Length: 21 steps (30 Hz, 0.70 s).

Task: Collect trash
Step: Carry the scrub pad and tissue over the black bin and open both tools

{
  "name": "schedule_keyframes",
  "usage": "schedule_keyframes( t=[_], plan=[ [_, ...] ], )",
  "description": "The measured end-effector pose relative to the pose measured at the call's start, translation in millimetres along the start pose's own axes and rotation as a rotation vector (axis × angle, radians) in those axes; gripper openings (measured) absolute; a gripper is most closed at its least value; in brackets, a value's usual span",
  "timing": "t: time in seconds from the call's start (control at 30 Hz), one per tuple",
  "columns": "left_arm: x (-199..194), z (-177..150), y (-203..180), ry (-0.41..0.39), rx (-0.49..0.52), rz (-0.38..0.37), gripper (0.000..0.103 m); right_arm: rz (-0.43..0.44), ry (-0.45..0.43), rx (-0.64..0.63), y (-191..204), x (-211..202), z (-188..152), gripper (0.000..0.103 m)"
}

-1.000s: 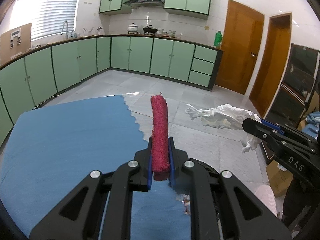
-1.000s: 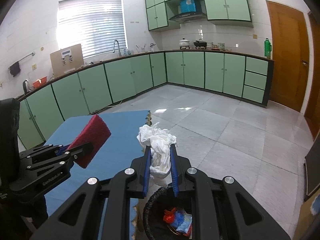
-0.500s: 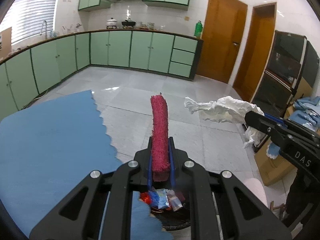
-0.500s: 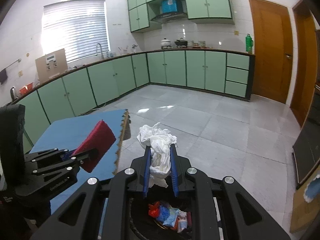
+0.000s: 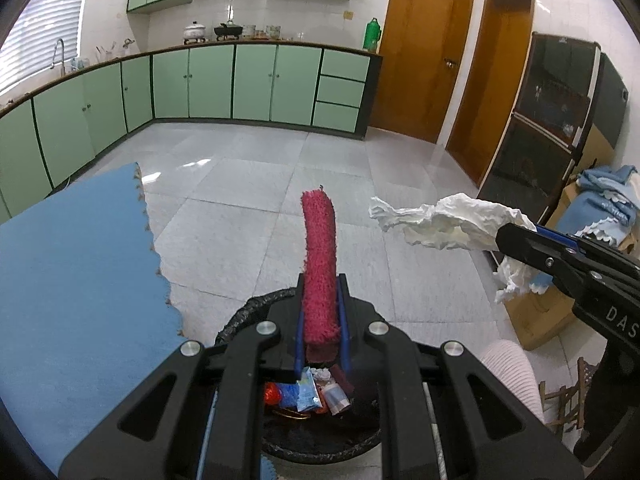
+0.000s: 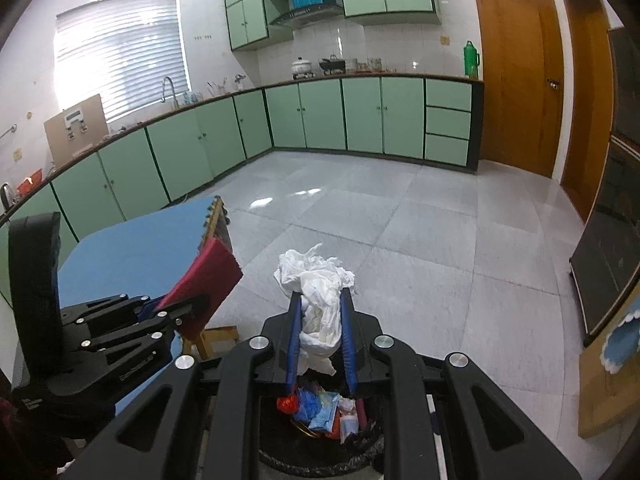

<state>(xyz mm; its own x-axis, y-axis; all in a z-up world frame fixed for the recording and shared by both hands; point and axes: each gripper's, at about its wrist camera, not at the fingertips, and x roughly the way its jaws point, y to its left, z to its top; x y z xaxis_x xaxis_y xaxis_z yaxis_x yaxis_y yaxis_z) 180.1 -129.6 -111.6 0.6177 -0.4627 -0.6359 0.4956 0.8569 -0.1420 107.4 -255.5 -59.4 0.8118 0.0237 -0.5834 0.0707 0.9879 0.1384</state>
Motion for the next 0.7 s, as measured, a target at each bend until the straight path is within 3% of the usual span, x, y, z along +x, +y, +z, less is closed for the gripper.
schedule_keyframes(
  t=[0.7],
  plan=[
    [55.5, -18.4, 4.4, 0.126, -0.017, 0.021, 0.012, 0.003, 0.162, 0.026, -19.1, 67.0, -29.4, 0.018]
  ],
)
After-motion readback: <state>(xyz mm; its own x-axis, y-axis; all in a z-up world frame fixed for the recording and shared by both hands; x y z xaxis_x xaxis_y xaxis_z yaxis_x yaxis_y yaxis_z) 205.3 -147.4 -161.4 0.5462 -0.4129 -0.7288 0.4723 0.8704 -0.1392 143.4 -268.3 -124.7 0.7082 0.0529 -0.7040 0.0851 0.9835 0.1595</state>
